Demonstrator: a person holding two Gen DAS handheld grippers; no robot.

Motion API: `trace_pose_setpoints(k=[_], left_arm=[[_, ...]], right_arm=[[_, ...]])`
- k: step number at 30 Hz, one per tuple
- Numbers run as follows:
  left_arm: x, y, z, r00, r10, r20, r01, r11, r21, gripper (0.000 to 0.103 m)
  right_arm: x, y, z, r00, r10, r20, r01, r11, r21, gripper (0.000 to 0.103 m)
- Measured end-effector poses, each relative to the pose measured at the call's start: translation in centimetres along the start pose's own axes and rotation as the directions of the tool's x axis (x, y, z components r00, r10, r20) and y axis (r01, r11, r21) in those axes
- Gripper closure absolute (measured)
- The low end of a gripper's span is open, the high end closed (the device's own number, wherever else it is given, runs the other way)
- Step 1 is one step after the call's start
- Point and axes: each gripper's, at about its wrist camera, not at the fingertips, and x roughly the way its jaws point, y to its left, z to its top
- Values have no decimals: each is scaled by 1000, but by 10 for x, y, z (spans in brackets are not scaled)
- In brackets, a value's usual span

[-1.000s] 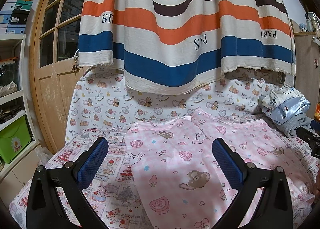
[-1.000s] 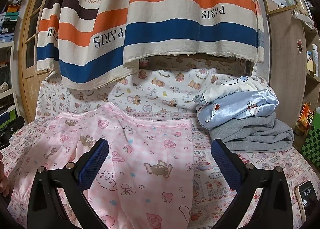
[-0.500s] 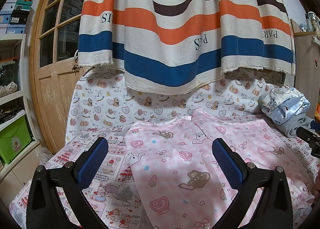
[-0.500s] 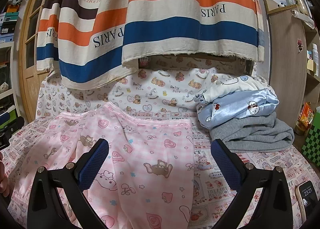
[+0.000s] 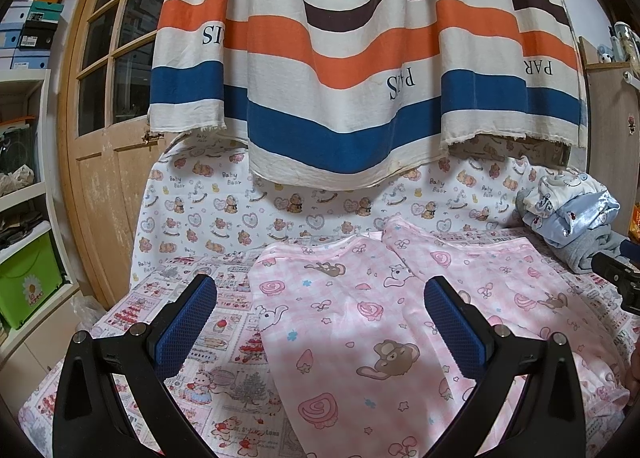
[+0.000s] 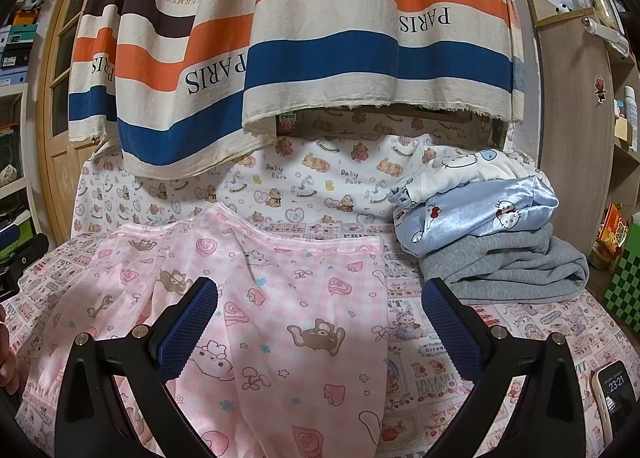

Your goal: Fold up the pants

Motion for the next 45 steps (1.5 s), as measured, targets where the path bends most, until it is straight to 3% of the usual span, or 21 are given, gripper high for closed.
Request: trace_pose_setpoints(k=[29,31,33,34,36,38,42,45], left_arm=[[0,-2,0,1000,-15,11,15,1000,3,0],[-5,-4,1,999,-21,43,20,1000,18,0],[-21,-3,4,989,-36,146,28,998,57,0],[-29,-4,9,982,-10,188,-5,997,83,0],[-39,-3,21,975,25,220,-49,993,105,0],[-47,5,38,973,5,231,-23,997,77,0],[-59,13,65,958,27,287,-48,997,66,0],[-67,13,73,944,53,327,-78,995,65,0]], right_arm=[[-3,1,-1,1000,7,25,-7,1000,-3,1],[-12,2,-3,997,38,64,-39,999,4,1],[-22,0,-2,991,46,123,-48,999,14,1],[-28,-1,-1,988,42,151,-46,999,21,1],[-44,-4,4,972,28,235,-42,998,53,0],[-54,-4,15,960,32,280,-51,997,59,0],[-61,3,43,964,52,260,-64,997,38,0],[-66,14,56,969,22,245,-26,1000,14,0]])
